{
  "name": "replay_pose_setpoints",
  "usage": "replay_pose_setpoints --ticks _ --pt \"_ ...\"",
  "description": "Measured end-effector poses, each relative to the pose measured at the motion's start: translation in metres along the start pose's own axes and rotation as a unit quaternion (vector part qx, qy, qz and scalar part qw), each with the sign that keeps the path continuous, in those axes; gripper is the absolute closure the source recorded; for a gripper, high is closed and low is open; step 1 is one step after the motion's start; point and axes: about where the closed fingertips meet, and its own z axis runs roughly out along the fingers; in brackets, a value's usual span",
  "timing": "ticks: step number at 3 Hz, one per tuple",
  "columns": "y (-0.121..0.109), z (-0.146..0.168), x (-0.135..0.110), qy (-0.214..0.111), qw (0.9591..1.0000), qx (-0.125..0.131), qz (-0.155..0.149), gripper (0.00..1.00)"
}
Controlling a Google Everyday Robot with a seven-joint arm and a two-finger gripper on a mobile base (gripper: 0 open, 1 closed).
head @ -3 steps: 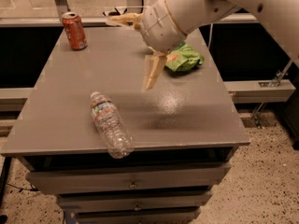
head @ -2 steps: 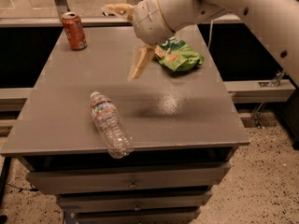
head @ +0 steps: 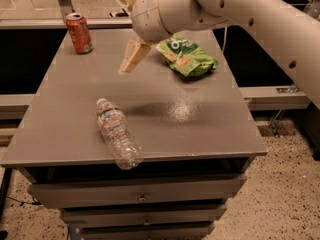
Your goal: Move coke can near water bottle
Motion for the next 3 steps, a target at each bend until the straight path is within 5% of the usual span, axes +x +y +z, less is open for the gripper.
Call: replay_pose_setpoints --ticks 1,2,3 --pt "0.000 0.000 0.000 0.000 1.0000 0.000 0.000 0.00" --pt "-0.006 0.021 0.003 -0.020 0.9990 0.032 0.023 0.00" --pt "-0.013 0.073 0.022 -0.048 0.9926 0.079 0.079 0.00"
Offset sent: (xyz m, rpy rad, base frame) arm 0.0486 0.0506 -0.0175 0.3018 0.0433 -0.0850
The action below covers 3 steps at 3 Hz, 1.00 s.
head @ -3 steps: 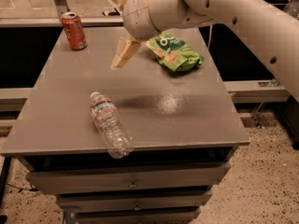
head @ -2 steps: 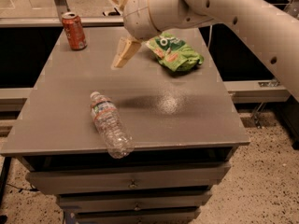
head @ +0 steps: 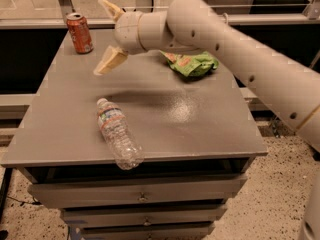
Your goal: Move coke can near water bottle
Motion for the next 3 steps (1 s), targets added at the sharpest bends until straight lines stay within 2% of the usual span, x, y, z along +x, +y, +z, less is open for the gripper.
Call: replay_pose_setpoints --ticks 1,2,3 --pt "-0.004 0.049 0.029 -0.012 0.9962 0.053 0.069 0.00" --pt "-0.025 0.080 0.051 0.004 0.9871 0.108 0.118 0.00" --pt "-0.044 0.095 0.071 0.019 0.9782 0.135 0.157 0.00"
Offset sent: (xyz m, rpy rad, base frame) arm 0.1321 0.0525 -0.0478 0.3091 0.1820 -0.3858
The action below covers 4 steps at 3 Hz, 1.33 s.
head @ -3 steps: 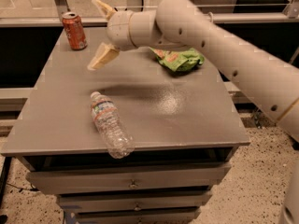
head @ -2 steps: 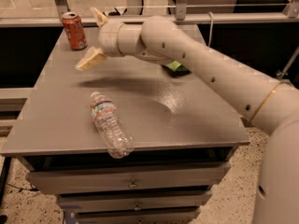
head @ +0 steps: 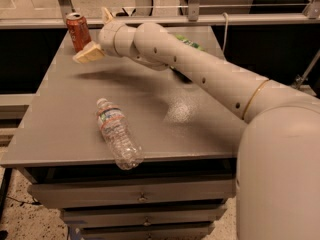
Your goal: Move coke can near water bottle
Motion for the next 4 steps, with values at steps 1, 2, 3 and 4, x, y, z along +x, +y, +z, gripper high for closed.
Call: replay_pose_setpoints --ticks 1,2,3,4 --pt "-0.011 0.018 0.014 0.007 0.9992 0.005 0.038 0.00" --pt "-0.022 0.034 0.027 -0.001 0.9971 0.010 0.075 0.00" --pt "-0.035 0.051 0.033 -0.011 0.9949 0.006 0.100 0.00" --pt "-0.041 0.068 0.029 -0.022 0.9936 -0.003 0.111 0.00"
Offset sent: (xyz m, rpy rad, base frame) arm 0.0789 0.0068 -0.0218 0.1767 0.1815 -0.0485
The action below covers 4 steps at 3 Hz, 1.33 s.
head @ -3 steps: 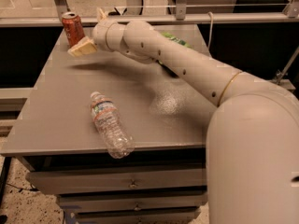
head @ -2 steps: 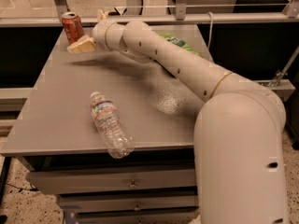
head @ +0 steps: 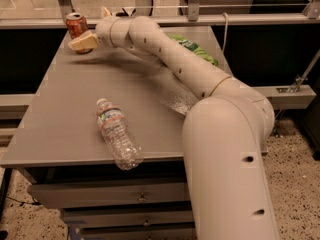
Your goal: Move coke can near water bottle
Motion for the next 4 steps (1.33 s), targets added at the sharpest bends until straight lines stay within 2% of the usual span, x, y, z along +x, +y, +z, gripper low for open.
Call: replay_pose_setpoints --ticks 1,2,4 --pt "0.003 0.016 -0.010 -0.017 0.9996 -0.020 0.009 0.18" --pt "0.012 0.025 -0.017 -0.033 0.9984 -0.039 0.023 0.40" --pt "0.025 0.016 -0.029 -0.050 0.9965 -0.056 0.035 0.87"
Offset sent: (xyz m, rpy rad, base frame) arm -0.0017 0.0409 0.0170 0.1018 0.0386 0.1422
